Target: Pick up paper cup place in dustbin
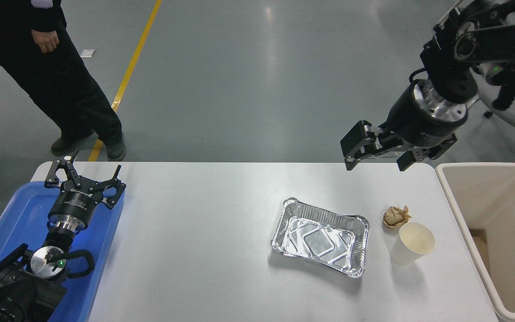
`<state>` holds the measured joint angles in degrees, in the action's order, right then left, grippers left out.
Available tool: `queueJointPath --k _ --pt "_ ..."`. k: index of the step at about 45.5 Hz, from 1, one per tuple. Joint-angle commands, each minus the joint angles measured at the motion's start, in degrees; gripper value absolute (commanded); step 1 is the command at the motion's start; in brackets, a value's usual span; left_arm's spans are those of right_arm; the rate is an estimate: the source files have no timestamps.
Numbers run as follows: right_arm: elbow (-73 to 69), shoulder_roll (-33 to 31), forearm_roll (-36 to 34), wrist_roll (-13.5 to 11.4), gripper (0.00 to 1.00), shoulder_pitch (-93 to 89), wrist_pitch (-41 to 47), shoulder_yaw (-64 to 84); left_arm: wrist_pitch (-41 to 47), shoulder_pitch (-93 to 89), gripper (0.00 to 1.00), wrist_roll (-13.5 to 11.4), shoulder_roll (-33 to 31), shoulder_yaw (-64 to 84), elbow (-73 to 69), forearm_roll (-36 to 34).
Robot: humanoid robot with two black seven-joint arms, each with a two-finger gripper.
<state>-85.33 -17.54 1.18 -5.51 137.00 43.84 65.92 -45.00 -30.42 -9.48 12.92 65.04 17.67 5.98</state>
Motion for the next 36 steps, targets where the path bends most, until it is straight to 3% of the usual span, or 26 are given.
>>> queueJointPath --k 1,14,25,36 --pt "-1.24 -0.74 -0.56 -0.03 1.00 2.49 1.16 2.89 0.00 0.01 0.99 -0.01 0.00 0.00 -0.01 -0.01" --pt "-0.63 -1.18 0.84 -0.03 1.00 0.03 1.16 3.77 0.00 0.01 0.99 -0.01 0.00 0.00 -0.01 -0.01" --pt "2.53 -3.29 5.85 -0.03 1.00 -12.36 1.16 4.48 0.00 0.01 0.99 -0.01 0.00 0.09 -0.01 -0.01" --pt "7.80 -4.08 6.91 -0.03 1.00 -25.19 -10.34 3.43 0.00 0.01 0.99 -0.01 0.00 0.09 -0.01 -0.01"
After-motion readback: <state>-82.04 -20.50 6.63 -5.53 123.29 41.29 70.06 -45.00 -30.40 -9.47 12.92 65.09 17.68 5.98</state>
